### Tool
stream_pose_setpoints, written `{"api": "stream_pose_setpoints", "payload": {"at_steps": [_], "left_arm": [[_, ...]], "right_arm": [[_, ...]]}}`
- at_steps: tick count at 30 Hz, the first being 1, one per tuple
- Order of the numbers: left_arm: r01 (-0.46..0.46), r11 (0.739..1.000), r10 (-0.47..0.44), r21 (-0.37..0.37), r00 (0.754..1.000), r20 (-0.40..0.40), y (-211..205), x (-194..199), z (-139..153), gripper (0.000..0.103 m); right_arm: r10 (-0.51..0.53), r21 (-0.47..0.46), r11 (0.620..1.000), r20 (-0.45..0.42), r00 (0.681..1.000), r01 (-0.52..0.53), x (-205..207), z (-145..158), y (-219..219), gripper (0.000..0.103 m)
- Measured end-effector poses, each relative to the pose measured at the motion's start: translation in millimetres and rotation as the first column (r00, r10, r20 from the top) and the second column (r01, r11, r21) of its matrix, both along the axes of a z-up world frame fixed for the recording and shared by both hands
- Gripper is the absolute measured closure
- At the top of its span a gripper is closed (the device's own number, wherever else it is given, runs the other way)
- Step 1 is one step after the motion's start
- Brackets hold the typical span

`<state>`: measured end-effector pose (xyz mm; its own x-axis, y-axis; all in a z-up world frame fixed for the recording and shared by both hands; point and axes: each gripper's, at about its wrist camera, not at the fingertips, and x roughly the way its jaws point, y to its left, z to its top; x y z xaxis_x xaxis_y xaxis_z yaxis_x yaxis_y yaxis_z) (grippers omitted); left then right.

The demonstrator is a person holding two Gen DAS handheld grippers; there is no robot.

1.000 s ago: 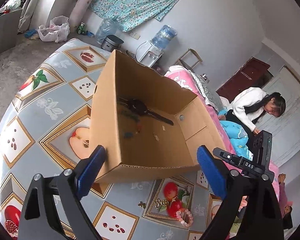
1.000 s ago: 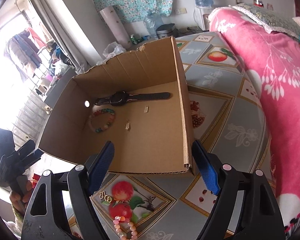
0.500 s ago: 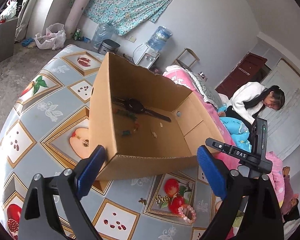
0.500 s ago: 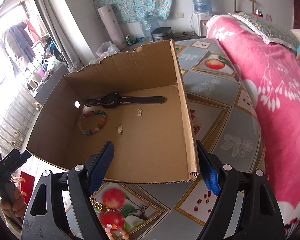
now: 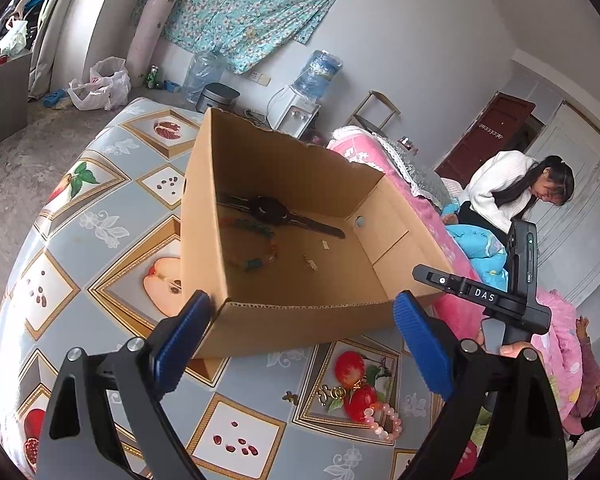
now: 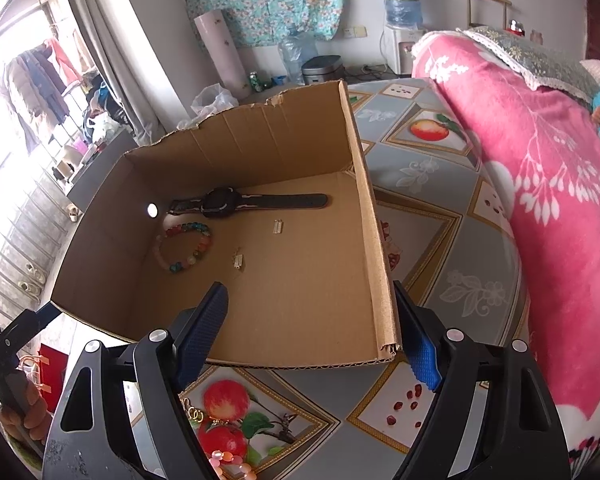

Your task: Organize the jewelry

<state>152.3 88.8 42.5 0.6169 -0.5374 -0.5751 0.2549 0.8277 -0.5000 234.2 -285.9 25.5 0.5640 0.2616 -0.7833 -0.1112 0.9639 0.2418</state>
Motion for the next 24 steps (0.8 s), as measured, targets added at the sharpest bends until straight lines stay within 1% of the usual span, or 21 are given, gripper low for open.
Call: {"api": "stream_pose_setpoints", "payload": {"at_steps": [9, 18, 24], "left_arm": [[-0.005, 1.0, 0.005, 0.017, 1.0, -0.001, -1.1, 0.7, 0.1, 0.013], [-0.031, 0.999, 0.031, 0.036, 1.0, -0.002, 1.2, 5.4, -0.2, 0.013], [-0.037, 0.998, 0.037, 0.06, 0.999, 0.0, 0.3, 7.5, 0.6, 0.013]], "right_arm": [[0.001, 0.008, 1.0, -0.001, 1.0, -0.001, 0.5, 0.0, -0.7, 0.025], [0.002, 0.015, 1.0, -0.006, 1.0, -0.002, -0.5, 0.5, 2.4, 0.025], [0.017, 0.009, 1.0, -0.013, 1.0, -0.017, 1.3, 1.2, 4.4, 0.025]]}}
